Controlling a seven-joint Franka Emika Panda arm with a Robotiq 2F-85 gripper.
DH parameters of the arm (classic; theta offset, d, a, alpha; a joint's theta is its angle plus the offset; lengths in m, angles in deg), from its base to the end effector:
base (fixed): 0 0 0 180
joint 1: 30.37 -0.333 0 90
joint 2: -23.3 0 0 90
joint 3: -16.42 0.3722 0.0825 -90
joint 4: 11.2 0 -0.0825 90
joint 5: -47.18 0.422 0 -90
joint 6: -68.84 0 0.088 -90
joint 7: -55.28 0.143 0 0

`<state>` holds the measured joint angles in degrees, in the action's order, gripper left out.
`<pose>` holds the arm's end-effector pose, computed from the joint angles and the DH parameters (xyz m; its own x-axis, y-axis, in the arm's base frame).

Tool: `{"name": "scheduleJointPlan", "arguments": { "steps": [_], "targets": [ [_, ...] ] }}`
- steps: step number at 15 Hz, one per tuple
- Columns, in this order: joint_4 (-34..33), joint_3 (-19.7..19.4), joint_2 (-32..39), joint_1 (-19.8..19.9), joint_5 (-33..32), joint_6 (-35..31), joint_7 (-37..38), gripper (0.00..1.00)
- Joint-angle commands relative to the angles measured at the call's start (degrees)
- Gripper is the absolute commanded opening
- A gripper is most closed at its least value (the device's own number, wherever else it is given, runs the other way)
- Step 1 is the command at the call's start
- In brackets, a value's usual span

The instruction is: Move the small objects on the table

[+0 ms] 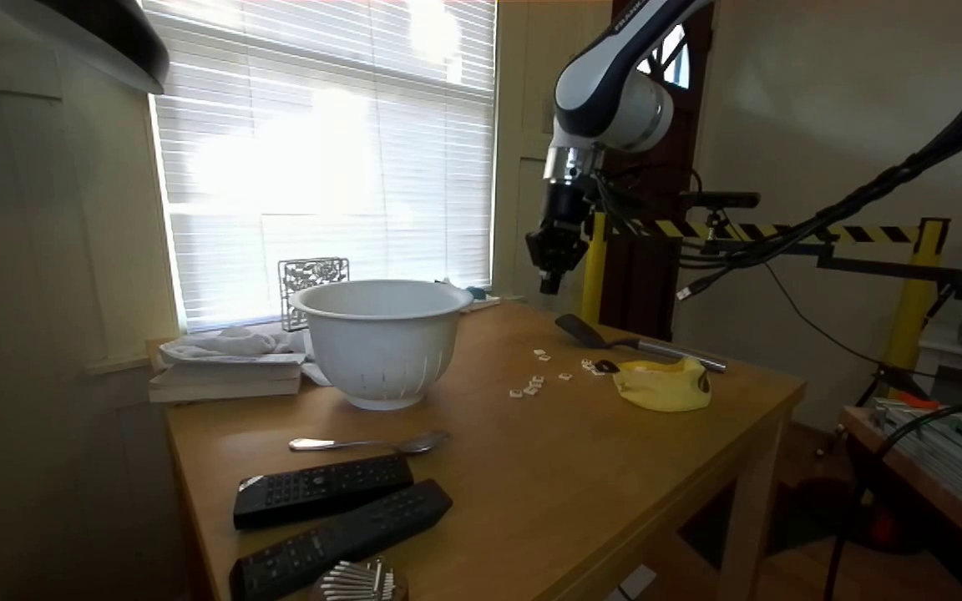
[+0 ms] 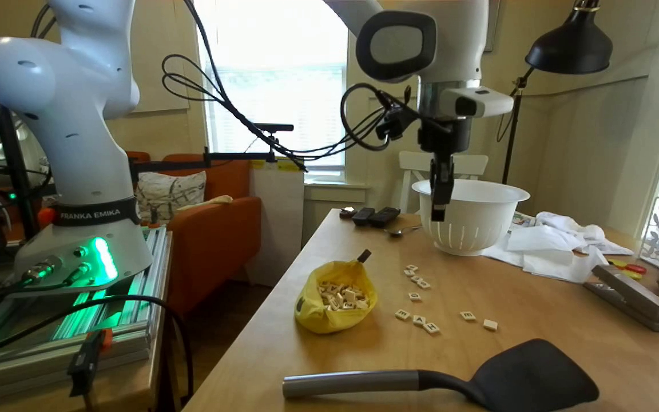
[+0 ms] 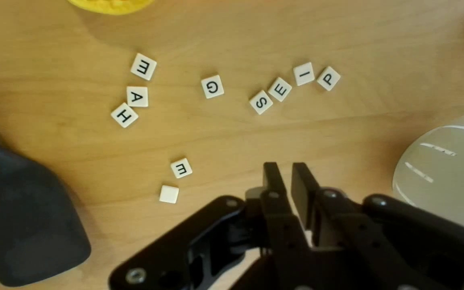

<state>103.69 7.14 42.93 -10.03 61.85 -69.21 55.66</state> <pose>0.5783 -0.3160 0.2846 0.7628 -0.6440 0.0576 -0.6340 -0.7625 -0.1290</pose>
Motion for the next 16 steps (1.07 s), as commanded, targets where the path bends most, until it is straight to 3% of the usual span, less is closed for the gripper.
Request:
{"name": "scheduleJointPlan", "arguments": {
  "steps": [1,6,9,16],
  "targets": [
    [3.1,-1.6,-7.5,0.9,0.9,8.4,-3.9,0.45],
    [1.6,-4.6,-12.4,0.5,1.1,20.0,-4.8,0.80],
    [1.3,-5.6,-14.3,0.3,2.2,20.7,-4.4,0.99],
    [0.2,-6.0,-12.7,-0.3,1.0,19.9,-4.1,1.00]
  ]
}}
